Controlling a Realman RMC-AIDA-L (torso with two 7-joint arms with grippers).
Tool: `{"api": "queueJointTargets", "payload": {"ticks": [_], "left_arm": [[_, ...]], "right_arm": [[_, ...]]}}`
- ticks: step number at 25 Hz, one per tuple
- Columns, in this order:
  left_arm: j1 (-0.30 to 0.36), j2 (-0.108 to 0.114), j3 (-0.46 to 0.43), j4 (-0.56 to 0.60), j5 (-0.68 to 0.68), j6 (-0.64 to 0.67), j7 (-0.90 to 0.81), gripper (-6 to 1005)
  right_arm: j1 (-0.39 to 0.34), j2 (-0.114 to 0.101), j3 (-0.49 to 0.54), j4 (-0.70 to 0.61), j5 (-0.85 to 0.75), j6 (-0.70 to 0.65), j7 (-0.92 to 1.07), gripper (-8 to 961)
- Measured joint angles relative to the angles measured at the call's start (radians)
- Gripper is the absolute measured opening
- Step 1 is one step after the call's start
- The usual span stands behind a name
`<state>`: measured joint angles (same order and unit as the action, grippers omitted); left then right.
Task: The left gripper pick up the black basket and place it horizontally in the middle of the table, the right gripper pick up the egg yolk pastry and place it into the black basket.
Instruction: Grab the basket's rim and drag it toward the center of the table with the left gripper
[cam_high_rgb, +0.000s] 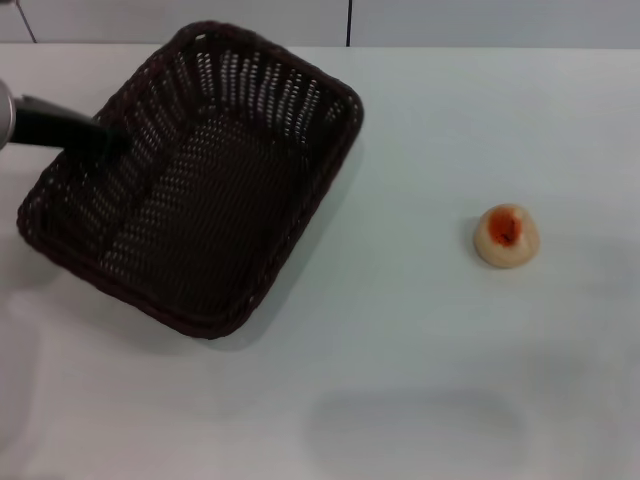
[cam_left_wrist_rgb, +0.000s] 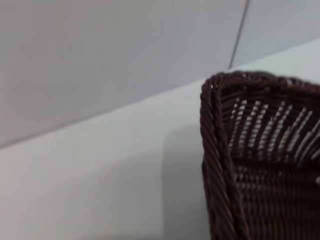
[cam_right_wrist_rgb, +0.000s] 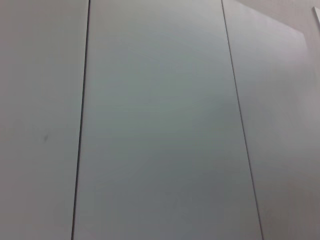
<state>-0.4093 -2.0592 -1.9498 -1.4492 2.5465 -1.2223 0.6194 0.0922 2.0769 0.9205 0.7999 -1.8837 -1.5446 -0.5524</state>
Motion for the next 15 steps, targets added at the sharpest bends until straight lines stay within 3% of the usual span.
{"api": "queueJointTargets", "payload": {"ticks": [7, 9, 15], "left_arm": [[-0.029, 0.002, -0.086, -0.058, -0.145, -0.061, 0.161, 201], [-0.06, 0.003, -0.15, -0.056, -0.212, -0.101, 0.256, 194], [-0.107, 0.006, -0.211, -0.023, -0.306, -0.161, 0.402, 200]], "right_arm": [[-0.006, 0.0, 0.002, 0.003, 0.0, -0.003, -0.006, 717], [-0.008, 0.0, 0.002, 0.003, 0.0, -0.008, -0.006, 717], [-0.017, 0.003, 0.0, 0.005, 0.0, -0.016, -0.007, 717]]}}
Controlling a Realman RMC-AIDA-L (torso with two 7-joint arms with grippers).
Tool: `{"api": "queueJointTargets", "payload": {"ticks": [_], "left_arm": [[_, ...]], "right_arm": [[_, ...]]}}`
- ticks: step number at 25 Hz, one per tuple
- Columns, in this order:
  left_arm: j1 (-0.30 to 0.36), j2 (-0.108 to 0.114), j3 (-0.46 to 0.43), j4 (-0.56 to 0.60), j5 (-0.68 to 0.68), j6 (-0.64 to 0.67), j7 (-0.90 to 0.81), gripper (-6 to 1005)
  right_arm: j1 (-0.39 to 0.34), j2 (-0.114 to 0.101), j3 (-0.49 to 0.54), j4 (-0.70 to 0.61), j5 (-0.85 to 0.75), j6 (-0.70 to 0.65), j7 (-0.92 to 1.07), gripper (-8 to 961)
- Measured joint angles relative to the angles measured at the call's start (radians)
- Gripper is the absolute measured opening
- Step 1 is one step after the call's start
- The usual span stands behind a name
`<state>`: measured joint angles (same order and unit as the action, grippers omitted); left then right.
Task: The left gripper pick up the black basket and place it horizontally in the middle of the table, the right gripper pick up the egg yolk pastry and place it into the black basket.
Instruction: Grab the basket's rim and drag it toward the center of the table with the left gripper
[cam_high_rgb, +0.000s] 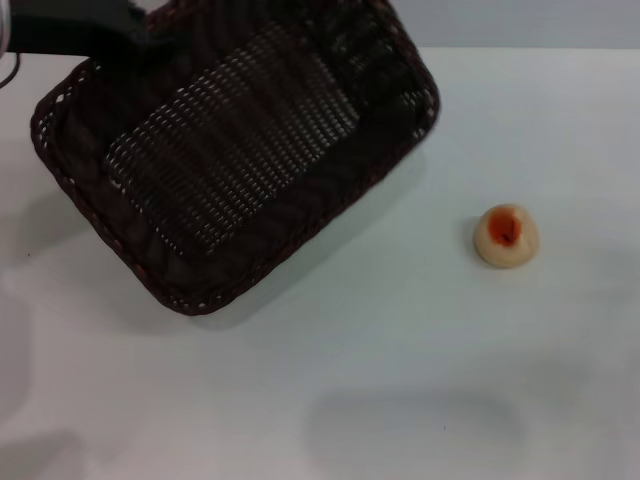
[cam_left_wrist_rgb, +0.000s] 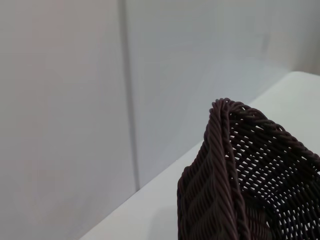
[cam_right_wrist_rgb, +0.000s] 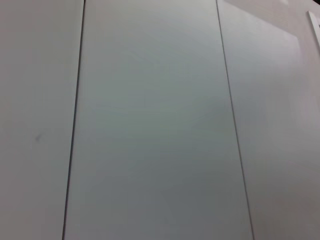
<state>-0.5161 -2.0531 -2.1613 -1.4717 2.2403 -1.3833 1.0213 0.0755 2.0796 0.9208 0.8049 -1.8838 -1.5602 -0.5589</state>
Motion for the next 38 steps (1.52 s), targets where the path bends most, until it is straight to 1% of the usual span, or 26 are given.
{"api": "queueJointTargets", "payload": {"ticks": [7, 9, 12, 16, 20, 23, 29, 34, 38], "left_arm": [[-0.028, 0.003, -0.004, 0.006, -0.077, -0.101, 0.199, 207], [-0.05, 0.004, -0.003, 0.01, -0.089, -0.158, 0.276, 209], [-0.062, 0.004, 0.0, 0.012, -0.092, -0.184, 0.311, 212], [-0.097, 0.001, 0.018, 0.02, -0.088, -0.224, 0.376, 216], [-0.123, 0.0, 0.051, 0.034, -0.086, -0.232, 0.428, 220], [-0.155, 0.002, 0.09, 0.046, -0.077, -0.231, 0.46, 222], [-0.206, -0.003, 0.117, 0.084, -0.058, -0.223, 0.501, 228], [-0.217, -0.004, 0.164, 0.094, -0.056, -0.189, 0.501, 233], [-0.22, -0.004, 0.168, 0.094, -0.049, -0.186, 0.481, 237]], "right_arm": [[-0.016, 0.002, -0.004, 0.006, 0.0, -0.011, -0.001, 718], [-0.019, 0.002, -0.005, 0.008, 0.0, -0.011, -0.001, 718], [-0.025, 0.002, -0.007, 0.013, 0.0, -0.016, -0.001, 718], [-0.033, 0.003, -0.01, 0.016, 0.0, -0.023, -0.001, 718], [-0.044, 0.004, -0.011, 0.02, 0.0, -0.023, -0.001, 718], [-0.052, 0.004, -0.011, 0.025, 0.001, -0.025, -0.001, 718], [-0.059, 0.004, -0.013, 0.027, 0.002, -0.035, -0.001, 718], [-0.063, 0.003, -0.014, 0.027, 0.002, -0.036, -0.001, 718], [-0.064, 0.003, -0.015, 0.027, 0.002, -0.04, -0.001, 718]]}}
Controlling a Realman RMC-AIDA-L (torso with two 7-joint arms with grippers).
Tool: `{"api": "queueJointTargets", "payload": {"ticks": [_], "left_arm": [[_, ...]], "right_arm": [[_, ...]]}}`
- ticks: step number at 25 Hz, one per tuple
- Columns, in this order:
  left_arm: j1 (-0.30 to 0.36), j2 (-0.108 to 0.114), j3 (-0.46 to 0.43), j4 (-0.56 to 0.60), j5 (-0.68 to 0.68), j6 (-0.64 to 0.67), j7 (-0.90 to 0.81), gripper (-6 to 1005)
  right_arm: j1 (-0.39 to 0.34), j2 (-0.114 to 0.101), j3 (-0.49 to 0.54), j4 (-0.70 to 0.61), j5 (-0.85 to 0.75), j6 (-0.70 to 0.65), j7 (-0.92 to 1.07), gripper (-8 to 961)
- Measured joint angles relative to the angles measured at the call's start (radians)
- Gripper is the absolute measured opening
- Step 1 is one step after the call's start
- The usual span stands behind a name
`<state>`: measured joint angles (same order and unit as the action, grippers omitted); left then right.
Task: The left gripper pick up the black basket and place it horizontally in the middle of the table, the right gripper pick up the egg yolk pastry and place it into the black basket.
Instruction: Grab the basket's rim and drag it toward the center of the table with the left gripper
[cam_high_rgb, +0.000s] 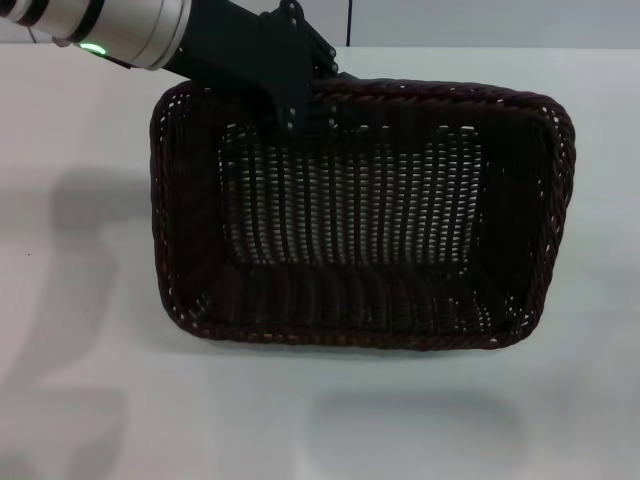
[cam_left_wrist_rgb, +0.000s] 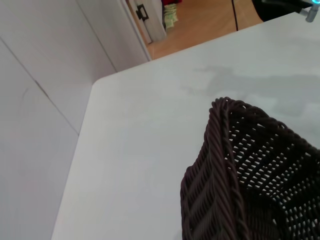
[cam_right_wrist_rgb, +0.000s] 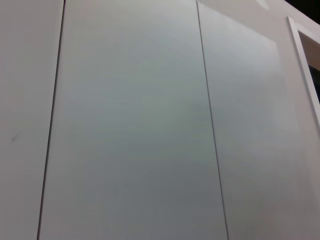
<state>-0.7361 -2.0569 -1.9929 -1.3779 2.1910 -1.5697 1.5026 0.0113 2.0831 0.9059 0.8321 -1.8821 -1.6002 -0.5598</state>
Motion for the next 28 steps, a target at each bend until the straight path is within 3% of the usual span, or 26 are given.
{"api": "queueJointTargets", "payload": {"ticks": [12, 15, 24, 28], "left_arm": [[0.026, -0.005, 0.052, -0.014, 0.024, 0.03, -0.019, 249], [0.035, -0.005, 0.053, -0.019, 0.018, 0.046, -0.018, 418], [0.06, -0.008, 0.059, -0.03, -0.036, 0.142, -0.011, 417], [0.111, -0.009, 0.054, -0.07, -0.105, 0.232, -0.011, 417]], "right_arm": [[-0.01, -0.002, -0.018, 0.008, -0.003, -0.022, 0.0, 717], [-0.013, -0.003, -0.025, 0.01, -0.002, -0.028, 0.0, 717], [-0.024, -0.003, -0.035, 0.018, -0.003, -0.037, -0.002, 717], [-0.024, -0.003, -0.036, 0.018, -0.004, -0.037, -0.002, 717]]}}
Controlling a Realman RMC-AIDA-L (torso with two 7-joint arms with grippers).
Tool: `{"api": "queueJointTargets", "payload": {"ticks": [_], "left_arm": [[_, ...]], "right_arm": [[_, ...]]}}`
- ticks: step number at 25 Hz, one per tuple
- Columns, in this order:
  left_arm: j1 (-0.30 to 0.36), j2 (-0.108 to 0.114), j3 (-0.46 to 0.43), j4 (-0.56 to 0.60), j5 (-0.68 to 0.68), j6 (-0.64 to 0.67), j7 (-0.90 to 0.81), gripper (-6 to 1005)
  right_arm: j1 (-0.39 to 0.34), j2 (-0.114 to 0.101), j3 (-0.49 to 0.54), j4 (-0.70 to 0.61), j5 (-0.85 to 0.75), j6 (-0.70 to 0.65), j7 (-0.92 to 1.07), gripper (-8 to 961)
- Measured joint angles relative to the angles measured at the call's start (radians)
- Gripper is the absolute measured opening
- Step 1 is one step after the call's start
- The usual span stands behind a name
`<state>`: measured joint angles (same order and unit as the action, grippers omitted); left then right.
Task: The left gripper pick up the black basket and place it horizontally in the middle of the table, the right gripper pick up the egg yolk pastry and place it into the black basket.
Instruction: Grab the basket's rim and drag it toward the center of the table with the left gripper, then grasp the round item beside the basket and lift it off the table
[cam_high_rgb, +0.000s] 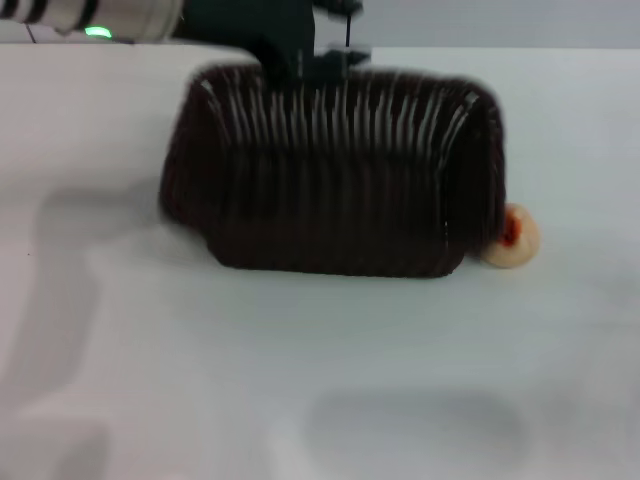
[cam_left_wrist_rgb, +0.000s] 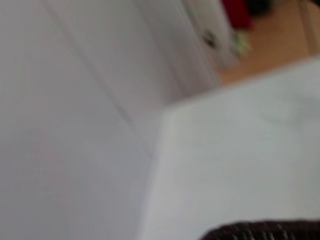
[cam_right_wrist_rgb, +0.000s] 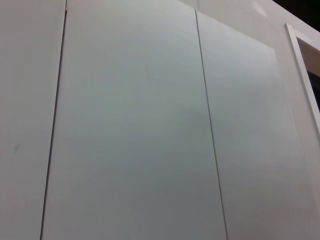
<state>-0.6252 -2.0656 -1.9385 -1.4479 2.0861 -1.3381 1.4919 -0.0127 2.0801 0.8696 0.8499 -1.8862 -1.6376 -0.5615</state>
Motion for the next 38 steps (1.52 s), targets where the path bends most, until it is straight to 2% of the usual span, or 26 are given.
{"api": "queueJointTargets", "payload": {"ticks": [5, 9, 12, 16, 20, 23, 25, 32, 38], "left_arm": [[0.103, 0.005, -0.043, -0.022, -0.187, 0.135, 0.024, 417], [0.182, 0.003, -0.118, -0.02, -0.334, 0.163, 0.046, 417], [0.249, 0.002, -0.19, 0.009, -0.494, 0.171, 0.071, 416], [0.331, 0.002, -0.296, 0.134, -0.773, 0.172, 0.144, 416], [0.356, 0.005, -0.422, 0.318, -0.949, 0.169, 0.196, 416], [0.347, 0.007, -0.554, 0.467, -0.996, 0.163, 0.221, 416], [0.343, 0.007, -0.616, 0.523, -1.004, 0.169, 0.241, 416], [0.352, 0.008, -0.716, 0.548, -1.01, 0.212, 0.297, 415], [0.337, 0.008, -0.793, 0.582, -1.013, 0.234, 0.33, 415]], "right_arm": [[0.0, -0.001, -0.002, -0.002, 0.002, 0.0, 0.0, 717], [0.0, -0.002, -0.014, -0.001, 0.003, 0.003, 0.0, 717], [0.003, -0.002, -0.026, 0.0, 0.003, 0.009, 0.0, 717], [0.009, 0.0, -0.049, 0.0, 0.003, 0.022, 0.0, 717], [0.008, 0.0, -0.089, 0.011, 0.003, 0.051, 0.0, 717], [0.001, 0.001, -0.136, 0.034, 0.008, 0.068, 0.0, 717], [-0.009, -0.001, -0.181, 0.062, 0.022, 0.078, 0.0, 717], [-0.038, -0.001, -0.294, 0.13, 0.048, 0.144, -0.007, 718], [-0.028, -0.004, -0.361, 0.138, 0.108, 0.2, -0.011, 718]]}}
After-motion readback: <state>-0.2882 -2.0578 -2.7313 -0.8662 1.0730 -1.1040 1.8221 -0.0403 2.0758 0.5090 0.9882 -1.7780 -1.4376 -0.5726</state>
